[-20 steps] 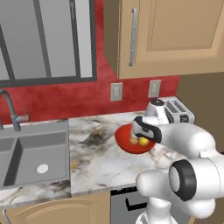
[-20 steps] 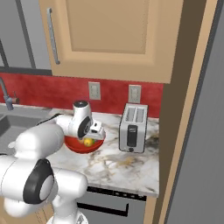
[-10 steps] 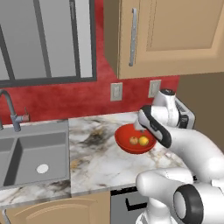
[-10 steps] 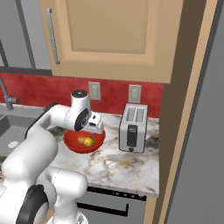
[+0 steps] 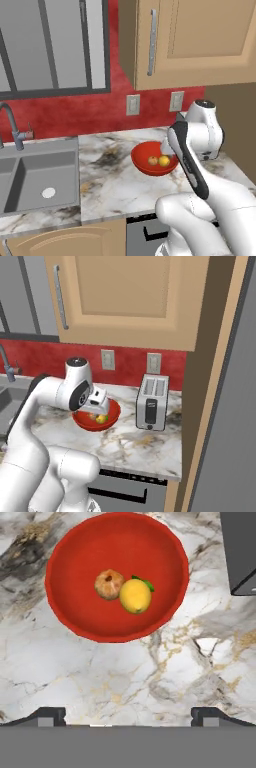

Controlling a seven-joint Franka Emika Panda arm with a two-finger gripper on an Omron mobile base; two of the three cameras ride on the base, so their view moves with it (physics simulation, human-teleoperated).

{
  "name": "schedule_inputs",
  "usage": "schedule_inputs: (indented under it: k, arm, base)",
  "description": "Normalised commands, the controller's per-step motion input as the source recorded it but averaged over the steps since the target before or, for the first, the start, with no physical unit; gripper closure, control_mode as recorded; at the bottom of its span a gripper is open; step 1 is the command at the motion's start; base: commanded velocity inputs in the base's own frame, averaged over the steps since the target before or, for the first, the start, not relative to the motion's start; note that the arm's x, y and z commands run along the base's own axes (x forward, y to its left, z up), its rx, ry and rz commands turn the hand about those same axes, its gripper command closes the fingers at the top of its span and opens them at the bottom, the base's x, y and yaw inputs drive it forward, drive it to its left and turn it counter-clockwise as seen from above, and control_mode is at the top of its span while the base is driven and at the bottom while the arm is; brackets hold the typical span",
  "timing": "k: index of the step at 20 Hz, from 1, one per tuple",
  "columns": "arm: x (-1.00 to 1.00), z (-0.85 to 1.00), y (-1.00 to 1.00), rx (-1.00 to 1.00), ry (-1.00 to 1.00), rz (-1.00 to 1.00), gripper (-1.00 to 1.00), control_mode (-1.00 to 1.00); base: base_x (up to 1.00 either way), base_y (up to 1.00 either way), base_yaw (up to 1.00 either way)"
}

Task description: Take the sweet potato, lemon, and tangerine from the freezer and place them in the bowl on the counter.

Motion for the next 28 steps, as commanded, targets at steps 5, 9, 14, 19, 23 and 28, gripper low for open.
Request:
schedule_inputs:
  k: [5, 9, 14, 19, 23, 28]
  arm:
    - [-0.98, 0.23, 0.26, 0.0, -0.06, 0.01, -1.0, -1.0]
    - [-0.85, 0.19, 0.43, 0.0, -0.06, 0.0, -1.0, -1.0]
    - [-0.59, 0.38, 0.11, 0.0, -0.04, 0.0, -1.0, -1.0]
    - [-0.39, 0.52, 0.0, 0.0, 0.0, 0.0, -1.0, -1.0]
    - [-0.49, 0.49, -0.08, 0.0, 0.0, 0.0, -1.0, -1.0]
    - [-0.04, 0.42, -0.18, 0.0, -0.06, 0.0, -1.0, -1.0]
  base:
    - [0.0, 0.0, 0.0]
    - [0.0, 0.0, 0.0]
    - [0.0, 0.0, 0.0]
    - [0.0, 0.0, 0.0]
    - [0.0, 0.0, 0.0]
    - [0.0, 0.0, 0.0]
